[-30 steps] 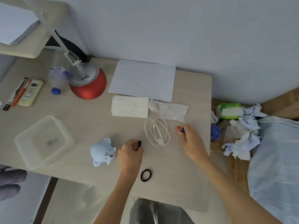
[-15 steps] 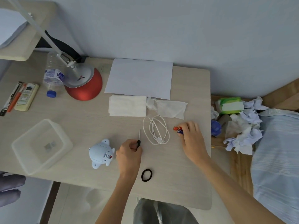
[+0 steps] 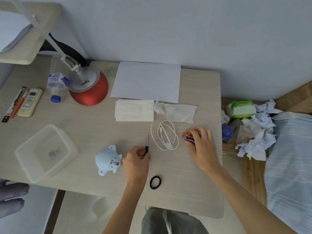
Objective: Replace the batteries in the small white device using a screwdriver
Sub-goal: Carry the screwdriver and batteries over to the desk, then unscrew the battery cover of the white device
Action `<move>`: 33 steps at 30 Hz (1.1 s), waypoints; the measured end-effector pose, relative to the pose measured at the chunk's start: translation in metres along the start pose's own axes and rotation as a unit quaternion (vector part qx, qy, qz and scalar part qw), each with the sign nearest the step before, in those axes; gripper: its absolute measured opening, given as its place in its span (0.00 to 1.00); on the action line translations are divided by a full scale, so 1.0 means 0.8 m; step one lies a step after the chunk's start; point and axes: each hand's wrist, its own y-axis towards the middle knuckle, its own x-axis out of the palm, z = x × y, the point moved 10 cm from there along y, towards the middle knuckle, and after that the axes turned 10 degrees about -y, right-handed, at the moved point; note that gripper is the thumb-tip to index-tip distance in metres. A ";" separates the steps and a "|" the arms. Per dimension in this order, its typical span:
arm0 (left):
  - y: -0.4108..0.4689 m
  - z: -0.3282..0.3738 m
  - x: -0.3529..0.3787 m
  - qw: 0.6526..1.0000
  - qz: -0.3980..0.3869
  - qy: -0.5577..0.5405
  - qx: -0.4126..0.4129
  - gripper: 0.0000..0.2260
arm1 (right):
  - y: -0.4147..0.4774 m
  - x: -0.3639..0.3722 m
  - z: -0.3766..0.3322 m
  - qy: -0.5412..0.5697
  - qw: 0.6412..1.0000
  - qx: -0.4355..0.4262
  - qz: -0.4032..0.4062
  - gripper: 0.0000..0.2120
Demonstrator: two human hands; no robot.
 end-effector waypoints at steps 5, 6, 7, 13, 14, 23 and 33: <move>-0.001 0.001 -0.001 1.000 -0.008 0.004 -0.005 0.11 | 0.000 -0.001 0.001 -0.001 1.000 0.008 -0.005 0.24; -0.001 0.002 -0.002 1.000 -0.009 0.006 -0.005 0.11 | 0.000 0.000 0.001 -0.003 1.000 0.008 -0.008 0.25; -0.002 0.003 -0.002 1.000 -0.010 0.007 -0.004 0.11 | 0.001 0.001 0.001 -0.005 1.000 0.008 -0.012 0.26; -0.005 0.013 -0.003 1.000 -0.015 0.020 0.004 0.12 | 0.004 0.005 0.002 -0.024 0.999 0.010 -0.041 0.30; -0.006 0.014 -0.003 1.000 -0.017 0.023 0.005 0.12 | 0.005 0.005 0.001 -0.028 0.998 0.011 -0.046 0.30; -0.021 0.055 -0.027 0.993 -0.027 0.106 0.048 0.14 | 0.012 -0.016 -0.011 -0.062 0.993 0.021 -0.099 0.34; -0.071 0.198 -0.112 0.883 -0.041 0.374 0.282 0.28 | 0.012 -0.146 -0.059 -0.111 0.986 0.060 -0.106 0.28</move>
